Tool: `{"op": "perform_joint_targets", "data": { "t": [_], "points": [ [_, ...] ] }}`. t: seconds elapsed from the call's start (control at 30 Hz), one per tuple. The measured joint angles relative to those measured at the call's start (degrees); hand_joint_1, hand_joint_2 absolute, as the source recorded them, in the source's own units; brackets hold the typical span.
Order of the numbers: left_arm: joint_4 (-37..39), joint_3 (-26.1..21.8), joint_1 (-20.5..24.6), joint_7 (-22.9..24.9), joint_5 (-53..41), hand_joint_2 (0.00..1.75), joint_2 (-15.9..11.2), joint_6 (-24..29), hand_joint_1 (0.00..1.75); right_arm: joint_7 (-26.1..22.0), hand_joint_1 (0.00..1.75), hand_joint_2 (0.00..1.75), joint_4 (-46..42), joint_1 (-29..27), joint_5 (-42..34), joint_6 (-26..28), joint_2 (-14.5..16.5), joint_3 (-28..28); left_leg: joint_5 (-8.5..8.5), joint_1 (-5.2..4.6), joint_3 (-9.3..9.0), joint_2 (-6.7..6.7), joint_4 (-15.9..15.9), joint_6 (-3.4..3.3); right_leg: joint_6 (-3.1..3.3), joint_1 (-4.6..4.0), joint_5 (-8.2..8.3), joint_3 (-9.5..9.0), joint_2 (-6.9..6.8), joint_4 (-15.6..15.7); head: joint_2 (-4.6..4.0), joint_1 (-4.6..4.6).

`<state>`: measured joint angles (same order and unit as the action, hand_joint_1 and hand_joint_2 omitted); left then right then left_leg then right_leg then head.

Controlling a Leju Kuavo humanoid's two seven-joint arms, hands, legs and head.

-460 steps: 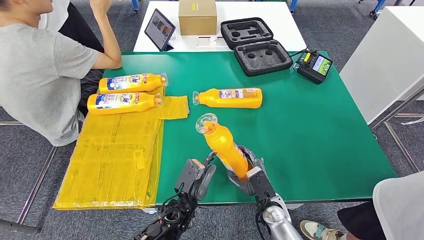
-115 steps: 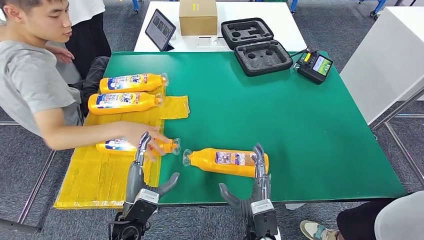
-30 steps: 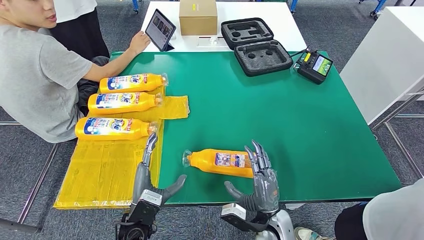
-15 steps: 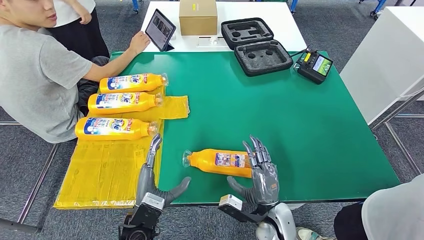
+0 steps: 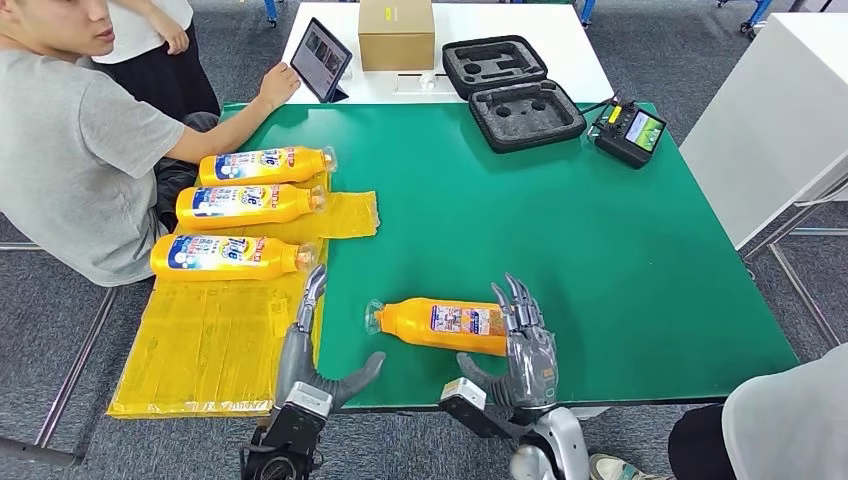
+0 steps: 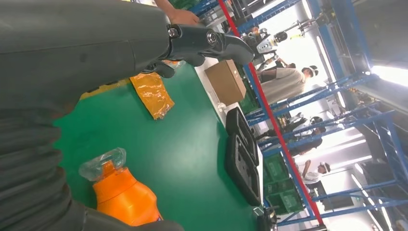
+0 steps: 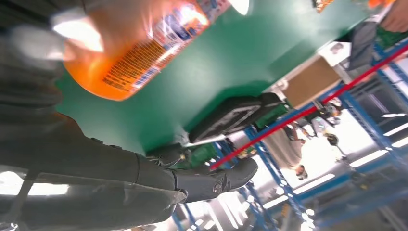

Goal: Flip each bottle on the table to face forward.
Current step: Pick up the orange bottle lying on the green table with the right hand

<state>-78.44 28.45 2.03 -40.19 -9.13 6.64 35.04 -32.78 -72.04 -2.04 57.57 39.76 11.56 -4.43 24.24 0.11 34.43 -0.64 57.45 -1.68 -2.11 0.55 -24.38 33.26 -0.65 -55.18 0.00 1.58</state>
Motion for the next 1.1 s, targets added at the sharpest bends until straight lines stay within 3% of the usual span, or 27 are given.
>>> {"op": "perform_joint_targets", "data": {
  "t": [0.3, 0.53, 0.7, 1.1],
  "points": [
    [1.2, 0.4, 0.4, 0.0, -0.1, 1.75, 0.0, -0.9, 0.0, 2.1, 0.0, 1.75, 1.0, -0.7, 0.1, 0.0, -0.9, 0.8, 0.0, 0.0, 0.0, 0.0, 0.0, 0.0, 0.0, 0.0, 0.0, 0.01, 0.0, 0.0, 0.0, 0.01],
    [4.3, 1.3, 2.4, 0.0, 0.3, 1.75, 1.0, -1.8, 0.0, 7.5, 0.0, 1.75, 4.0, 0.2, 0.8, 0.0, -1.7, 1.4, 0.0, 0.0, 0.0, 0.0, 0.0, 0.0, 0.0, 0.0, 0.01, 0.0, 0.0, 0.0, 0.0, 0.0],
    [5.3, 1.5, 2.7, 0.0, 0.3, 1.75, 1.2, -1.7, 0.0, 8.7, 0.0, 1.75, 6.6, 1.0, 1.2, 0.0, -2.4, 2.1, 0.0, 0.0, 0.01, 0.0, 0.0, 0.0, 0.0, 0.0, 0.01, 0.0, 0.0, 0.0, 0.0, 0.01],
    [6.3, 2.8, 3.1, 0.0, 1.1, 1.75, 1.2, -2.0, 0.0, 12.4, 0.0, 1.75, 14.8, 6.5, 9.4, 0.0, -3.7, 2.7, -0.01, 0.0, 0.0, -0.01, 0.0, -0.01, -0.01, 0.0, 0.02, 0.0, 0.0, 0.0, 0.0, 0.01]
  ]
}}
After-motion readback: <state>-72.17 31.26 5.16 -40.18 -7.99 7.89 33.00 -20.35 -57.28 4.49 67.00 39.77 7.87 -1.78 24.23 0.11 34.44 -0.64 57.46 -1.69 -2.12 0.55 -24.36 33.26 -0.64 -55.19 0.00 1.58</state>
